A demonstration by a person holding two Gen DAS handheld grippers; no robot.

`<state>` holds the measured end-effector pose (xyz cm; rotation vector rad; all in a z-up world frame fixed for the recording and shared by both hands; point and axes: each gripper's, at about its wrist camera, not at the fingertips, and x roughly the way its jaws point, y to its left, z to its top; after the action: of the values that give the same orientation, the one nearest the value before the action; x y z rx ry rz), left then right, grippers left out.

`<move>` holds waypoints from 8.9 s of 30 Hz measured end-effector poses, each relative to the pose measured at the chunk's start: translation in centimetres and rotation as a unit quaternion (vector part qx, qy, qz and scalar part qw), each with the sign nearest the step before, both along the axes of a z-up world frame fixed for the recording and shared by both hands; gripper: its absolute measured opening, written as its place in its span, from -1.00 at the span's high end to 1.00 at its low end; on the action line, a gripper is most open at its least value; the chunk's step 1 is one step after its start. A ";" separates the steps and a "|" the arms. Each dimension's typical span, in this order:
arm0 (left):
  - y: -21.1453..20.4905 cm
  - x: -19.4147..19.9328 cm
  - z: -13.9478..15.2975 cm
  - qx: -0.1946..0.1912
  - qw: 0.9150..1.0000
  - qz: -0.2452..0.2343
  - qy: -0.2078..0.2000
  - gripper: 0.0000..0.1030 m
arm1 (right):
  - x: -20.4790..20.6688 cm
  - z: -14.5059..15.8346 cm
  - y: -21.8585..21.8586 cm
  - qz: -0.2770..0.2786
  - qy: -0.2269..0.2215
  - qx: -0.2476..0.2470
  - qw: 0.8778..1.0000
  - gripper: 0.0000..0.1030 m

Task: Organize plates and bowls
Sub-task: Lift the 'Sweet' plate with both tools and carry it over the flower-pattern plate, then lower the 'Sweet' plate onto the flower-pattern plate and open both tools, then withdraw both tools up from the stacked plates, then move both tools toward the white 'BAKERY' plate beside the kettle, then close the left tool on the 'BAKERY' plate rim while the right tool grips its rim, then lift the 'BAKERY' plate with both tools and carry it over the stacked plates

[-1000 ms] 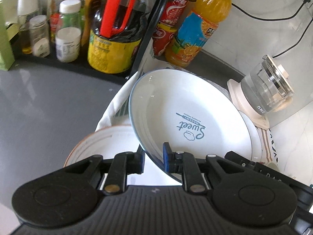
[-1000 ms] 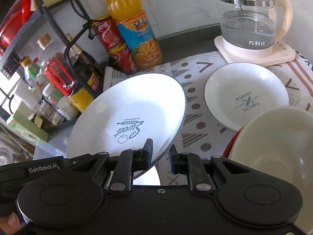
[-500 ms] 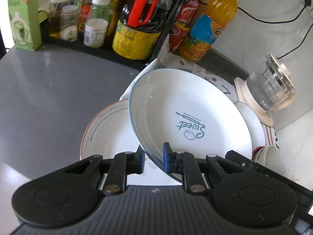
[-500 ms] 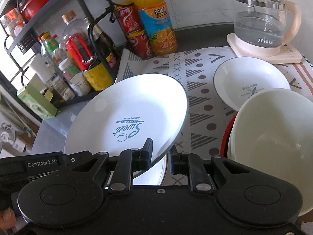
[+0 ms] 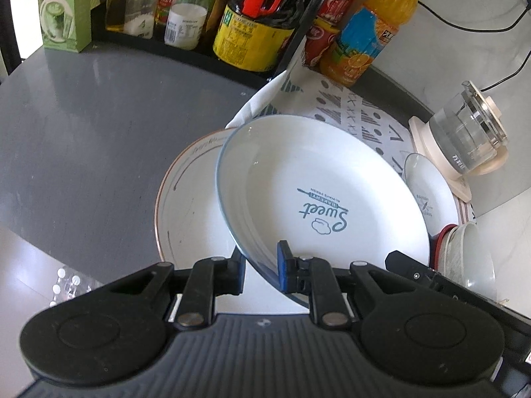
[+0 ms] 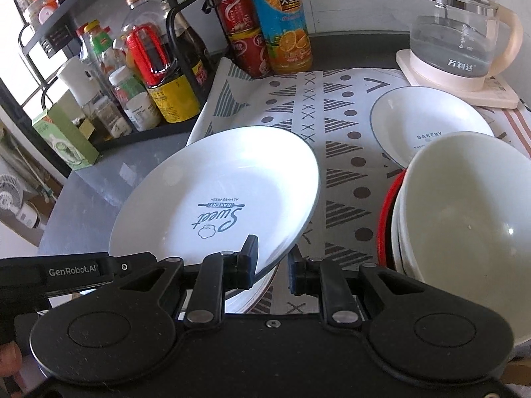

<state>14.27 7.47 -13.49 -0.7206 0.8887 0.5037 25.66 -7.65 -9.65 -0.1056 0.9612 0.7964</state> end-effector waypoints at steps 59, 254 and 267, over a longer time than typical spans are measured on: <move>3.8 -1.9 -0.5 0.005 0.996 0.038 0.080 0.53 | 0.9 -2.3 1.6 0.010 0.033 -0.018 0.999 0.63; 1.7 11.6 4.6 -0.017 0.999 0.018 -0.030 0.67 | 14.0 2.0 -2.2 0.041 0.121 0.060 0.990 0.74; 2.5 6.8 3.6 -0.014 0.998 0.057 -0.007 0.67 | 11.0 1.1 0.2 0.085 0.124 0.041 0.988 0.73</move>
<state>21.07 9.97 -9.91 -0.8027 0.8462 0.5866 36.69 -7.44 -8.60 -0.0167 1.1626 1.0234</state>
